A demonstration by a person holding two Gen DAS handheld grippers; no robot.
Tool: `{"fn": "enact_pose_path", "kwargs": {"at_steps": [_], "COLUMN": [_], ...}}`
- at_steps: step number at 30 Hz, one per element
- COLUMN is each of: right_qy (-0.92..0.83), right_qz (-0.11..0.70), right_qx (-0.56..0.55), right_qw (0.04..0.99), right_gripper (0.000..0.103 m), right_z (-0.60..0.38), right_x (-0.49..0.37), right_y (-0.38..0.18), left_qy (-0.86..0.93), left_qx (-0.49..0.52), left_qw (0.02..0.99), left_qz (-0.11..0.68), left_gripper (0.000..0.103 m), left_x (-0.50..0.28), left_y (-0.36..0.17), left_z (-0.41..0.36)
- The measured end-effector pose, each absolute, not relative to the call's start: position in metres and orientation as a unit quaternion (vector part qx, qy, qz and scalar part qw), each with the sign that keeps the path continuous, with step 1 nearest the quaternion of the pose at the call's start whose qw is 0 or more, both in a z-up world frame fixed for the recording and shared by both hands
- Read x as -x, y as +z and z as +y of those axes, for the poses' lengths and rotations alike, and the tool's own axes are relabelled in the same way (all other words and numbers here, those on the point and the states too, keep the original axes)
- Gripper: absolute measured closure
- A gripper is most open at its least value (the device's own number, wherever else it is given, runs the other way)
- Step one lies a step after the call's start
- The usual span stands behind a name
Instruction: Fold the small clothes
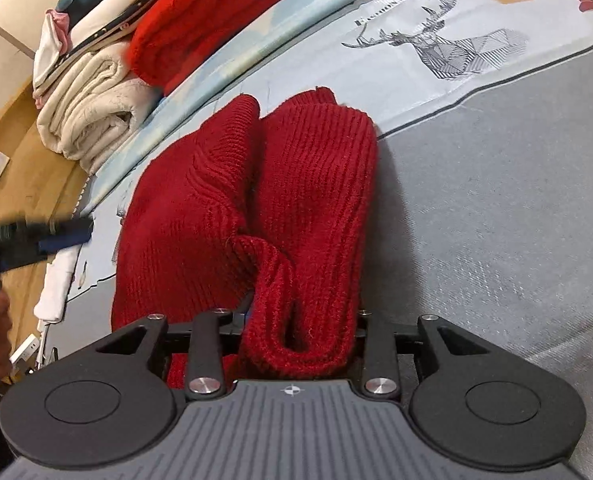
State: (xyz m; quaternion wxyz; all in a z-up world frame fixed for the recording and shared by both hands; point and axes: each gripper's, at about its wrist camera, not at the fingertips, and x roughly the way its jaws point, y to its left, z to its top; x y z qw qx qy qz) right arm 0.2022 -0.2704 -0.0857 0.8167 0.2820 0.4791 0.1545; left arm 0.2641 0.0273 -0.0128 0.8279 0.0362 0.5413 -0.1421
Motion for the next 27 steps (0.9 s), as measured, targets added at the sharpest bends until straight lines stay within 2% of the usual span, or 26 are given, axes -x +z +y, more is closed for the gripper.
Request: {"fn": "enact_pose_path", "kwargs": {"at_steps": [1, 2, 5, 9, 14, 19, 25, 27], "right_qy": [0.152, 0.147, 0.124, 0.125, 0.128, 0.149, 0.16, 0.152], "right_qz": [0.481, 0.485, 0.497, 0.48, 0.409, 0.363, 0.368, 0.382], "right_qx": [-0.285, -0.286, -0.273, -0.214, -0.164, -0.139, -0.142, -0.181], "right_qw": [0.815, 0.813, 0.814, 0.841, 0.888, 0.909, 0.905, 0.893], "right_gripper": [0.066, 0.064, 0.053, 0.052, 0.052, 0.05, 0.05, 0.05], "right_z": [-0.271, -0.272, -0.275, -0.279, -0.296, -0.301, -0.288, -0.288], "right_x": [-0.202, -0.202, -0.197, -0.184, -0.175, -0.186, -0.218, -0.231], "right_y": [-0.086, -0.085, -0.077, -0.041, 0.018, 0.053, 0.043, 0.032], "left_qy": [-0.139, -0.13, -0.103, -0.106, -0.086, -0.069, -0.077, -0.086], "left_qx": [-0.071, -0.095, -0.097, -0.087, -0.076, -0.003, 0.01, 0.019], "left_qw": [0.82, 0.825, 0.848, 0.869, 0.889, 0.895, 0.879, 0.865], "left_qz": [0.55, 0.542, 0.511, 0.475, 0.444, 0.441, 0.47, 0.494], "left_gripper": [0.043, 0.036, 0.037, 0.037, 0.036, 0.036, 0.045, 0.055], "left_x": [-0.26, -0.256, -0.243, -0.218, -0.19, -0.181, -0.196, -0.201], "left_y": [-0.025, -0.028, -0.005, 0.037, 0.073, 0.064, 0.048, 0.038], "left_z": [0.021, 0.016, 0.016, 0.024, 0.029, 0.045, 0.047, 0.047]}}
